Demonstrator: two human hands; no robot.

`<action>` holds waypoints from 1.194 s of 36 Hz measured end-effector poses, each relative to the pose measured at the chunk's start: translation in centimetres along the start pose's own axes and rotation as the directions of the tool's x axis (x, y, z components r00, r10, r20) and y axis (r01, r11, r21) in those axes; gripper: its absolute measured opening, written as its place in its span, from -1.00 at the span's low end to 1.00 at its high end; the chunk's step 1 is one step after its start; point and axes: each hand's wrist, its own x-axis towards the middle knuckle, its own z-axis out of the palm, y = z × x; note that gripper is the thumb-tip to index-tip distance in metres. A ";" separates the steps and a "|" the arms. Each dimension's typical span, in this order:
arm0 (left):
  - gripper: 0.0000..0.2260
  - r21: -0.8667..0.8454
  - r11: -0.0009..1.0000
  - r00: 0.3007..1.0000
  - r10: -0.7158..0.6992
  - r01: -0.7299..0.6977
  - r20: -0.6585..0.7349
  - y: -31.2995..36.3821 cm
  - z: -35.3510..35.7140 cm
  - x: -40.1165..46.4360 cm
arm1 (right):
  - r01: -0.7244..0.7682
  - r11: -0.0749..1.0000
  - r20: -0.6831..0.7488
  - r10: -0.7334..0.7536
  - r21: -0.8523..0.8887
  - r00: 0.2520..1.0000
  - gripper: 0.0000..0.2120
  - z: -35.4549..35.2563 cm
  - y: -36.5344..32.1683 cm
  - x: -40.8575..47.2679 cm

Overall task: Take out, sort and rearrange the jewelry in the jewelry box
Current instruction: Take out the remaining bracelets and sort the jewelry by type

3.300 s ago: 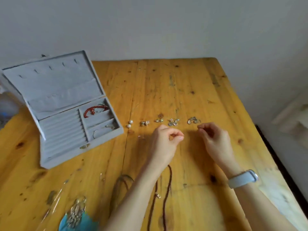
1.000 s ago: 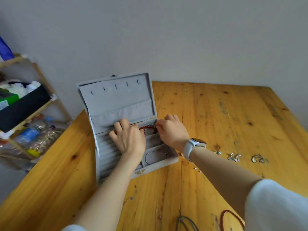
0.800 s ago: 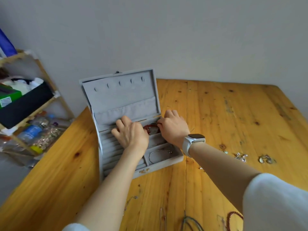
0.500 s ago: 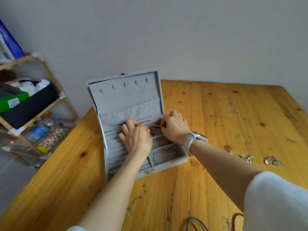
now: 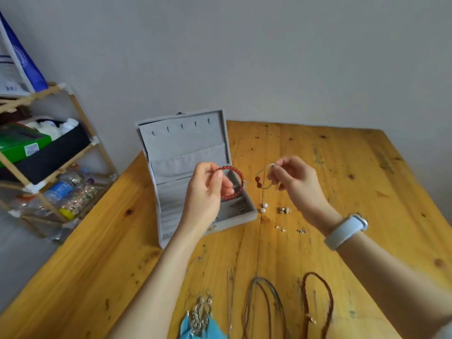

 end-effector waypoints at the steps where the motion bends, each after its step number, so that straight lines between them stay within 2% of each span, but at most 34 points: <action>1: -0.83 -0.024 1.000 0.999 -0.013 0.014 0.046 0.5 0.5 -1.1 | 0.009 1.000 0.002 -0.009 -0.025 1.000 -0.95 -1.1 0.0 -1.4; 3: -0.84 -0.026 0.999 0.989 -0.043 0.047 0.142 0.8 1.7 -3.3 | 0.024 0.997 0.009 -0.023 -0.079 1.000 -0.93 -3.2 0.3 -4.1; 7: -0.84 0.090 0.994 0.951 -0.081 0.056 0.300 -0.1 4.4 -7.4 | 0.013 0.977 0.024 -0.008 -0.213 1.000 -0.86 -6.8 1.8 -8.7; 12: -0.87 0.250 0.968 0.892 -0.128 0.017 0.434 -1.4 7.1 -10.5 | -0.035 0.963 0.053 0.051 -0.268 0.997 -0.85 -8.9 3.1 -11.9; 18: -0.93 0.377 0.925 0.873 -0.140 -0.054 0.467 -2.0 8.2 -9.6 | -0.175 0.958 0.172 0.216 -0.226 0.961 -0.89 -8.4 3.6 -11.8; 22: -0.94 0.461 0.882 0.888 -0.135 -0.095 0.440 -3.4 8.1 -7.8 | -0.215 0.948 0.139 0.252 -0.236 0.958 -0.89 -7.2 4.9 -10.4; 24: -0.95 0.490 0.865 0.898 -0.127 -0.107 0.421 -4.3 8.0 -7.2 | -0.210 0.929 0.101 0.251 -0.303 0.963 -0.89 -6.8 5.7 -9.7; 26: -0.95 0.527 0.836 0.910 -0.086 -0.156 0.406 -5.0 8.0 -6.9 | -0.154 0.876 0.078 0.212 -0.458 0.974 -0.90 -6.7 6.5 -9.1; 29: -0.91 0.620 0.746 0.921 -0.024 -0.243 0.389 -5.5 8.1 -7.0 | -0.010 0.708 0.083 0.097 -0.706 0.992 -0.85 -6.9 7.3 -9.1; 32: -0.84 0.683 0.670 0.935 0.048 -0.292 0.352 -5.7 7.9 -7.4 | 0.124 0.610 0.132 -0.033 -0.782 0.991 -0.79 -7.2 7.6 -10.1; 35: -0.76 0.684 0.629 0.911 0.104 -0.371 0.398 -5.8 7.2 -7.9 | 0.227 0.555 0.200 -0.110 -0.801 0.974 -0.71 -8.1 7.7 -11.5; 38: -0.66 0.701 0.575 0.864 0.021 -0.421 0.503 -5.3 6.5 -9.1 | 0.296 0.512 0.317 -0.049 -0.807 0.947 -0.55 -8.9 7.8 -13.1; 40: -0.59 0.735 0.498 0.815 -0.091 -0.461 0.573 -5.4 6.1 -10.0 | 0.359 0.450 0.420 0.038 -0.817 0.907 -0.46 -9.0 8.1 -13.8; 43: -0.42 0.763 0.405 0.760 -0.213 -0.503 0.614 -5.8 5.7 -10.7 | 0.383 0.416 0.477 0.149 -0.825 0.866 -0.39 -9.0 8.3 -14.4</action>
